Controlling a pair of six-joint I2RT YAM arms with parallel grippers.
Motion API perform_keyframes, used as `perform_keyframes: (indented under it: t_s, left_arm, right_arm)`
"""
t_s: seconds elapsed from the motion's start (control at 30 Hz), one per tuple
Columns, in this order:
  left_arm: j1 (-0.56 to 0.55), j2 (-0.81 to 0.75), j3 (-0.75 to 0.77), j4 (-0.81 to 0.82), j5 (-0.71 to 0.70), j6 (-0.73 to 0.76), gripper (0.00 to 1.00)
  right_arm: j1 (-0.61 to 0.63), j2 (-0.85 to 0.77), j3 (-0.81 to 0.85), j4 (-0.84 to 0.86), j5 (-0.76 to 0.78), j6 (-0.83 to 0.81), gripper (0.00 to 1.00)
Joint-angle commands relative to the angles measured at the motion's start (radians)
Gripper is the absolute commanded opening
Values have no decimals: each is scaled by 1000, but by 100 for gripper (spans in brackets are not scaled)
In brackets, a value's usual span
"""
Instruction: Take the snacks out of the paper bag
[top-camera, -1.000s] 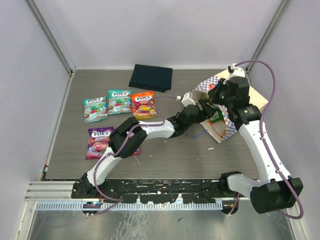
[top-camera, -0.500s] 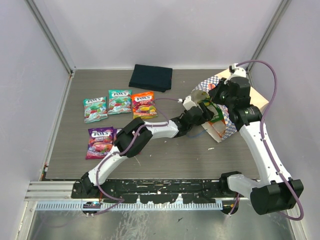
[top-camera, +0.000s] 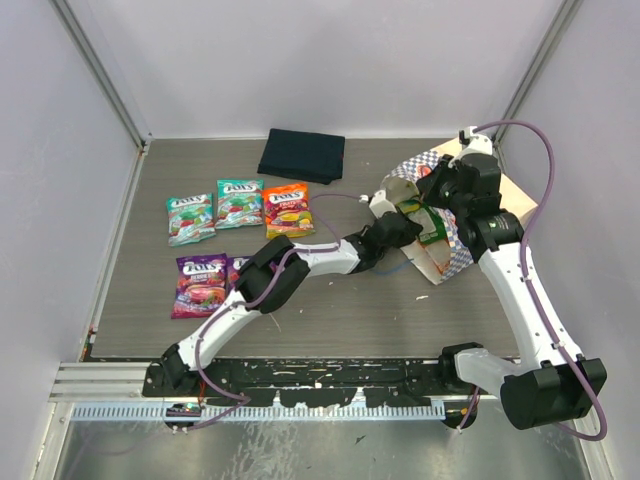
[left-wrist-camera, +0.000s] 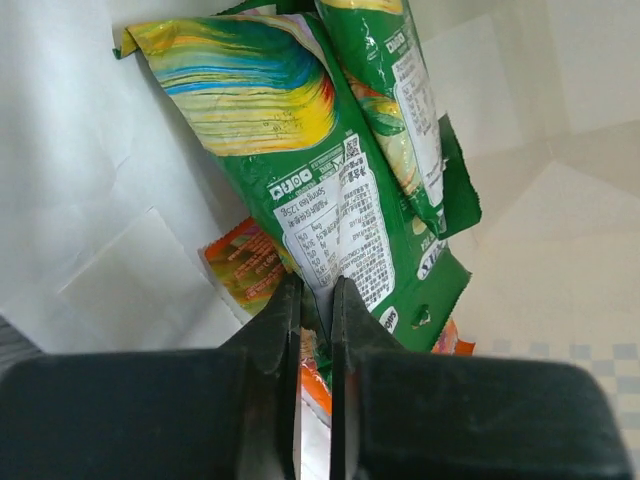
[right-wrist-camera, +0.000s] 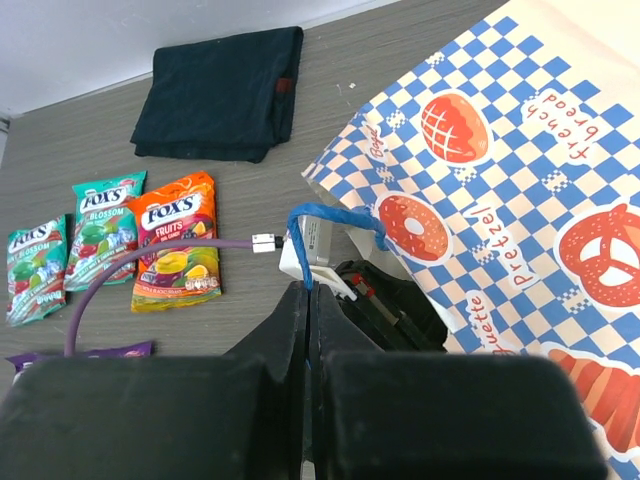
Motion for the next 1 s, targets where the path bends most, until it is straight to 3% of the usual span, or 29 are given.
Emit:
perform_keyframes:
  t_s: [0.0, 0.4, 0.6, 0.67, 0.8, 0.87, 0.97]
  left_arm:
    - [8, -104, -62, 44, 9, 114, 0]
    - [-3, -369, -335, 103, 95, 394, 0]
    - [-12, -513, -488, 184, 289, 654, 0]
    - [-11, -560, -517, 140, 298, 671, 0]
    - [-7, -638, -567, 61, 520, 824, 0]
    - [-7, -661, -549, -80, 662, 971, 0]
    - [-7, -670, -501, -323, 750, 1153, 0]
  right_arm:
    - [-4, -24, 22, 83, -7, 15, 1]
    - [-8, -32, 52, 91, 20, 15, 0]
    - [-20, -29, 52, 88, 31, 3, 1]
    - [-21, -30, 51, 87, 31, 1, 1]
    - [-24, -38, 54, 84, 32, 0, 1]
    - [-25, -43, 56, 83, 32, 1, 1]
    - [-25, -50, 59, 76, 31, 0, 0]
